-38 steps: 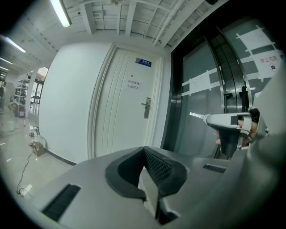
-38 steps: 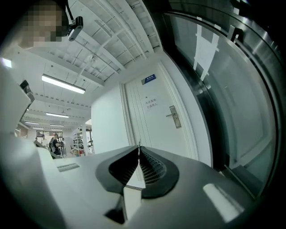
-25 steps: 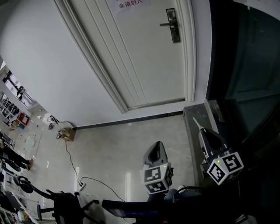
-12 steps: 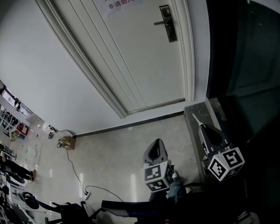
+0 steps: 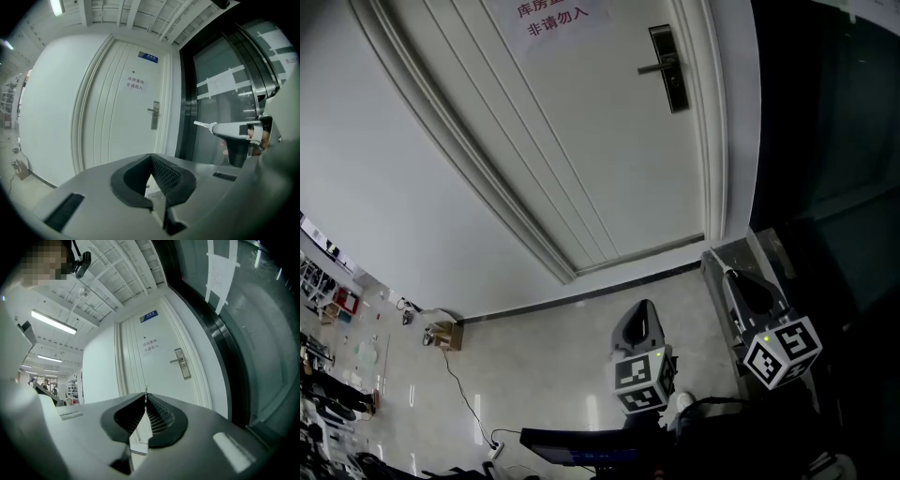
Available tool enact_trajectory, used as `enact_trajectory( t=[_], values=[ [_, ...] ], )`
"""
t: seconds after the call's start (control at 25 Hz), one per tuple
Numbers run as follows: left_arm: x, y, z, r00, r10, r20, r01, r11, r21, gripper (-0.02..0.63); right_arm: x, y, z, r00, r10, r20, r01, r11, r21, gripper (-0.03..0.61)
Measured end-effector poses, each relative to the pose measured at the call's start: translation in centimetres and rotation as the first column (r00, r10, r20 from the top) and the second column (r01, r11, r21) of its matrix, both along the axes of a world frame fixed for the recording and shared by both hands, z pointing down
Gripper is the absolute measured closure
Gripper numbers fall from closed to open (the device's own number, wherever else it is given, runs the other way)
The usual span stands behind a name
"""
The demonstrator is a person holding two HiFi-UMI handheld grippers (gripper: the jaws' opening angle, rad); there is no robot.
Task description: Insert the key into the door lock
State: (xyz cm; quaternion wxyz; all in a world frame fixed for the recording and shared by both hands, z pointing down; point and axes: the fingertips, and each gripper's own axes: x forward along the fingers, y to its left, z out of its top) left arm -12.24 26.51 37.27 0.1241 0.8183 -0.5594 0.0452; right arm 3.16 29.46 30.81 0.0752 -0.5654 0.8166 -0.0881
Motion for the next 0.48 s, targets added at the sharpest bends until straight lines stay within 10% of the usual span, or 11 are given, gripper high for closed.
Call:
enact_trajectory(
  t=[0.48],
  values=[
    [-2.3, -7.3, 1.2, 0.999, 0.04, -0.02, -0.04, 0.999, -0.018, 0.612, -2.6, -6.7, 0.7, 0.999, 0.05, -0.015, -0.05, 0.999, -0.016, 0.566]
  ],
)
